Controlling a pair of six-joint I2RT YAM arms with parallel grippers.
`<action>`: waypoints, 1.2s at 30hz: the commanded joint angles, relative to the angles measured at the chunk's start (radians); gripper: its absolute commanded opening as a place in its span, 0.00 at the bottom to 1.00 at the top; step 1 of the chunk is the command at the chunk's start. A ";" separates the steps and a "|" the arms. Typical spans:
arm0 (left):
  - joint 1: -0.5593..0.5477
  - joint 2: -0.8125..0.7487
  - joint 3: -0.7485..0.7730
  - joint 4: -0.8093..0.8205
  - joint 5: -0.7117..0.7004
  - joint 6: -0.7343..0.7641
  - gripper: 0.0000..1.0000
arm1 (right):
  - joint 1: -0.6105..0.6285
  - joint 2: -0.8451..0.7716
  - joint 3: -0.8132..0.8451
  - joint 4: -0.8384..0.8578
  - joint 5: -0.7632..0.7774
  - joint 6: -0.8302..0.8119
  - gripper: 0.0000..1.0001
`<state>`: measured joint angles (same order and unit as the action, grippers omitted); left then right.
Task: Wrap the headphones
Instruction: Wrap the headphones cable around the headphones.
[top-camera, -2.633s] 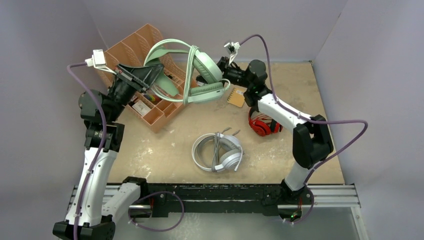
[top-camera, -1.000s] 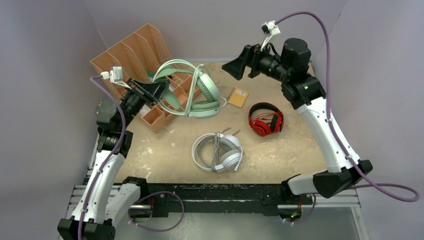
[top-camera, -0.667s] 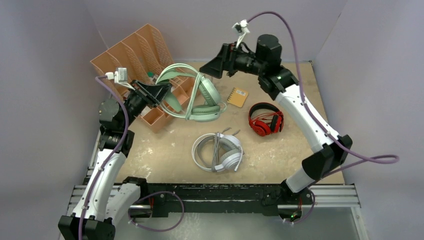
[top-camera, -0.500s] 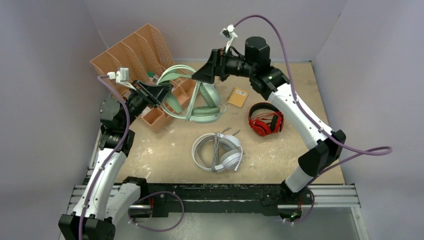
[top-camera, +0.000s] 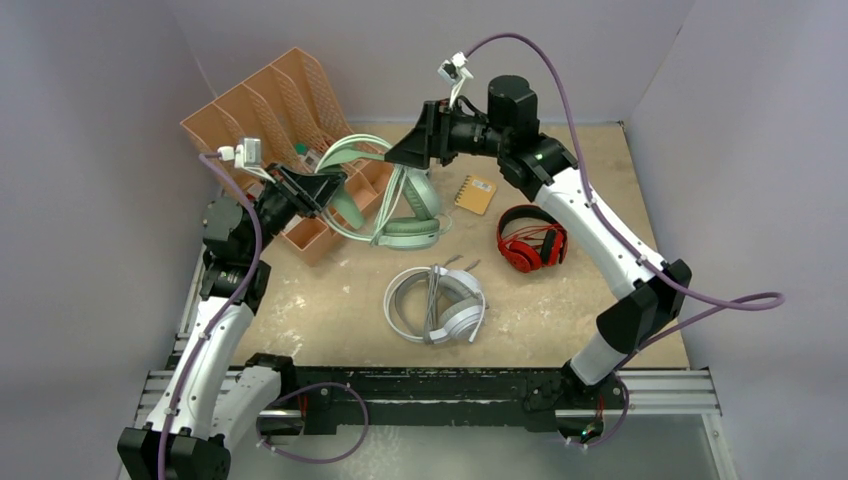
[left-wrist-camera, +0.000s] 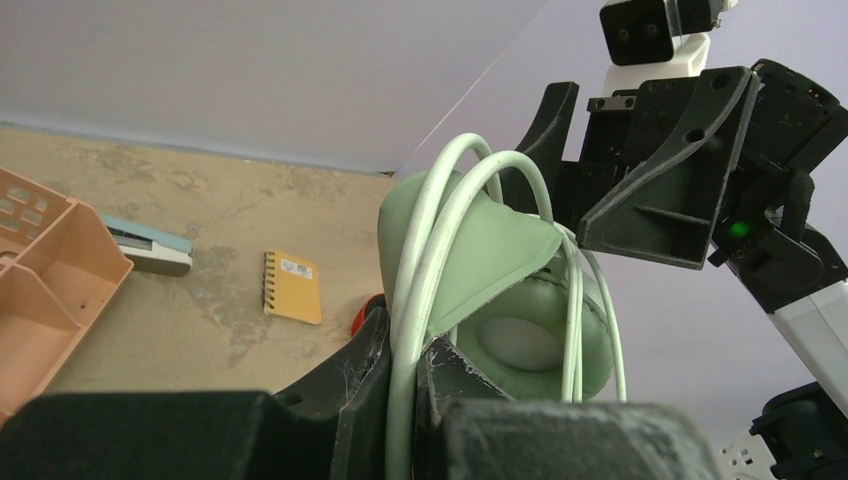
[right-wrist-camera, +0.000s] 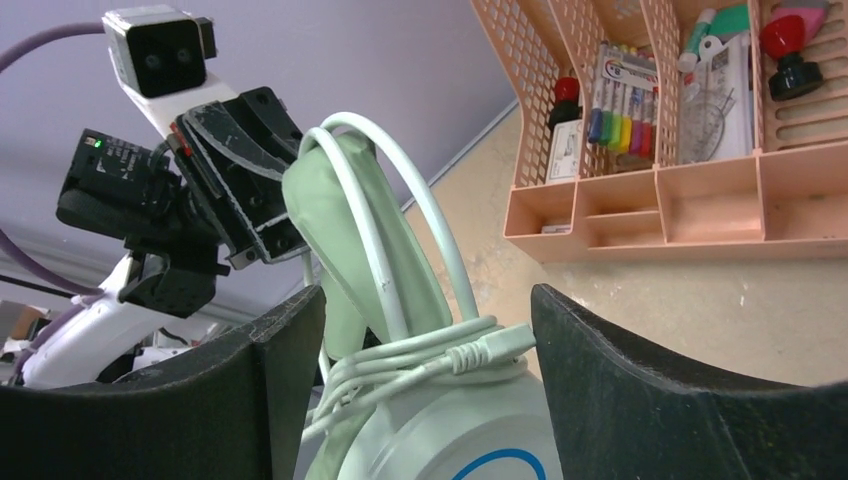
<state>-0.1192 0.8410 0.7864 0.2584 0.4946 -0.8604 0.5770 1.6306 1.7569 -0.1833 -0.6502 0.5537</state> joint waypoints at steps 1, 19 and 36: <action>-0.002 -0.015 0.004 0.081 -0.034 -0.020 0.00 | 0.030 -0.010 -0.010 0.121 -0.072 0.055 0.76; 0.001 0.059 -0.014 0.135 0.044 -0.274 0.00 | -0.161 -0.049 0.064 -0.095 -0.081 -0.129 0.98; 0.004 0.121 0.079 0.204 0.043 -0.586 0.00 | -0.443 -0.194 -0.421 0.414 -0.319 -0.100 0.82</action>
<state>-0.1188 0.9665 0.7834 0.2897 0.5297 -1.2972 0.1204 1.4612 1.4853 -0.1047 -0.8295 0.3626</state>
